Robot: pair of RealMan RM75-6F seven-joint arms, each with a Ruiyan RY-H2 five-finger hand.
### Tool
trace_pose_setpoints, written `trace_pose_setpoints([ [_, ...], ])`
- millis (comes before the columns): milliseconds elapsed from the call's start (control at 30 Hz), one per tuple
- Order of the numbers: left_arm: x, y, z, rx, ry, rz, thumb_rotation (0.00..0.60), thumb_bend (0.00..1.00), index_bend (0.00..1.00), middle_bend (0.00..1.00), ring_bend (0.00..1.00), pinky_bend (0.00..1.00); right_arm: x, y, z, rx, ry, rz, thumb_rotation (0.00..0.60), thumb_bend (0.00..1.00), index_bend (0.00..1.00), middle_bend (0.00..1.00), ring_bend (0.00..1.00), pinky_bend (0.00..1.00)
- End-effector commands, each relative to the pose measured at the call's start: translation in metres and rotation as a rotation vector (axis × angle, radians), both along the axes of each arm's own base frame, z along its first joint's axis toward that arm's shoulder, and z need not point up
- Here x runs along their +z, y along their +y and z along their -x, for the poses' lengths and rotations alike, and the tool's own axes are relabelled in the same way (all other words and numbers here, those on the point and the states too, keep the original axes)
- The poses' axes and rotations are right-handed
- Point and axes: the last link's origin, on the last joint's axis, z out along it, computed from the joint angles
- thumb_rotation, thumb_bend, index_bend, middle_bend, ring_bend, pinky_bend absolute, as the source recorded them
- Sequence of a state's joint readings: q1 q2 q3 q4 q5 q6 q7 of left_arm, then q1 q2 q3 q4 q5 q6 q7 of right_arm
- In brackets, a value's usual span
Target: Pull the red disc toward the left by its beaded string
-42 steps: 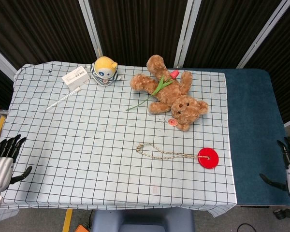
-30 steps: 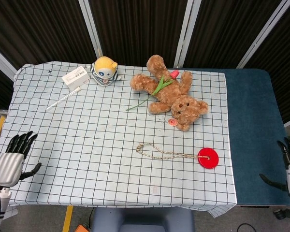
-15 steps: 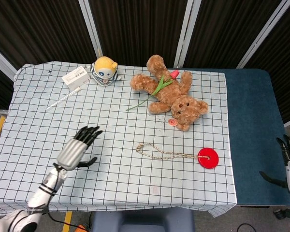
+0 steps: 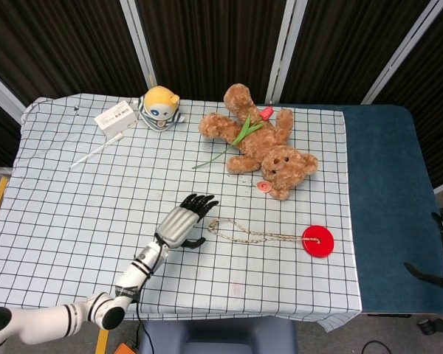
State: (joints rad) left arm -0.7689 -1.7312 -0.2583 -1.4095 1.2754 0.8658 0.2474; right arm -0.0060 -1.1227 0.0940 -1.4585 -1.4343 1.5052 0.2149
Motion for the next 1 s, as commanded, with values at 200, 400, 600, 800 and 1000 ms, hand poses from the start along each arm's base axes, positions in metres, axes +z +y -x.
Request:
trace_pose_setpoints([
  [200, -0.038, 0.011, -0.025, 0.005, 0.030, 0.016, 0.600, 0.33, 0.03, 0.01, 0.00, 0.00, 0.001, -0.001, 0.005, -0.010, -0.006, 0.003, 0.600, 0.03, 0.00, 0.00, 0.00, 0.00],
  [400, -0.055, 0.016, -0.027, 0.021, 0.060, 0.005, 0.600, 0.33, 0.12, 0.03, 0.00, 0.01, 0.002, 0.001, 0.011, -0.026, -0.011, 0.006, 0.600, 0.03, 0.00, 0.00, 0.00, 0.00],
  [600, -0.066, 0.022, -0.023, 0.044, 0.076, -0.013, 0.600, 0.34, 0.24, 0.05, 0.00, 0.03, 0.004, 0.002, 0.015, -0.036, -0.011, 0.011, 0.600, 0.03, 0.00, 0.00, 0.00, 0.00],
  [800, -0.070, 0.027, -0.020, 0.046, 0.085, -0.037, 0.600, 0.34, 0.32, 0.06, 0.00, 0.03, 0.007, 0.000, 0.018, -0.047, -0.013, 0.019, 0.600, 0.03, 0.00, 0.00, 0.00, 0.00],
  [1000, -0.075, 0.029, -0.020, 0.049, 0.086, -0.046, 0.600, 0.35, 0.39, 0.08, 0.00, 0.05, 0.005, -0.001, 0.020, -0.053, -0.015, 0.014, 0.600, 0.03, 0.00, 0.00, 0.00, 0.00],
])
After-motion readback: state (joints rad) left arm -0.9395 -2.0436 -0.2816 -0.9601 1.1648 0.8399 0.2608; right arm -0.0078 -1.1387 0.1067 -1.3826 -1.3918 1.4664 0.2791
